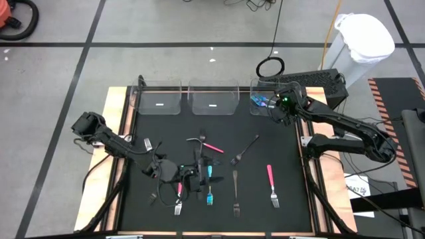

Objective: Sort silverware by color (type)
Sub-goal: Put the blue fork into the right transparent bin

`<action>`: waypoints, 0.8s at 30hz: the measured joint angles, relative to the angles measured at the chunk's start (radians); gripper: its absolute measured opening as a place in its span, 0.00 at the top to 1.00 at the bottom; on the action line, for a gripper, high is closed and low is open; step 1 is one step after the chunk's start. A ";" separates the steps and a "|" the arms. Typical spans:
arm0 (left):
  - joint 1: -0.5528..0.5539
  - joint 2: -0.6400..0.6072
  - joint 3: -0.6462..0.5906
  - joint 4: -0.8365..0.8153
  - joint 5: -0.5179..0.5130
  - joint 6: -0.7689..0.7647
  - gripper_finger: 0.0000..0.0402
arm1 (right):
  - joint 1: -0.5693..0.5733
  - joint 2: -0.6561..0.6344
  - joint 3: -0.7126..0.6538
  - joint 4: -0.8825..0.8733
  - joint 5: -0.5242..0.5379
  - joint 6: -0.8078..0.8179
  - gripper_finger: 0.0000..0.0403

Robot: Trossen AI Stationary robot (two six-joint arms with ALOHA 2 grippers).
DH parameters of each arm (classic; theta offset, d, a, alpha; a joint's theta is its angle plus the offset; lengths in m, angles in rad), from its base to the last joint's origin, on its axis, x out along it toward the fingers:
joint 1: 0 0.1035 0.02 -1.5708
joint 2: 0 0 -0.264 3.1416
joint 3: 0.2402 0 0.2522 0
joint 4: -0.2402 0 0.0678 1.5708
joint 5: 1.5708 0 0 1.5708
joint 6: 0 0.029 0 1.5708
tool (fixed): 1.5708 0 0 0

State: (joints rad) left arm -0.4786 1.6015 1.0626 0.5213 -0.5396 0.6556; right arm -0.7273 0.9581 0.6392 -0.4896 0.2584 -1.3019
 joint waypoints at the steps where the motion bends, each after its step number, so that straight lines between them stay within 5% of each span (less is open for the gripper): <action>1: 0.000 0.000 0.000 0.000 0.000 0.000 0.32 | 0.000 0.000 0.000 0.000 0.000 0.004 0.93; 8: 0.000 0.000 0.000 -0.002 0.000 -0.014 0.32 | 0.000 0.000 0.000 0.001 0.002 0.007 0.90; 18: -0.002 0.000 0.000 -0.009 0.000 -0.018 0.32 | -0.017 0.000 0.000 0.019 0.005 0.029 0.64; 24: -0.002 0.000 0.000 -0.009 0.000 -0.018 0.32 | -0.038 0.000 0.000 0.031 0.031 0.034 0.57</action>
State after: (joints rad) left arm -0.4801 1.6016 1.0626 0.5125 -0.5394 0.6373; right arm -0.7657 0.9581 0.6392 -0.4587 0.2893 -1.2675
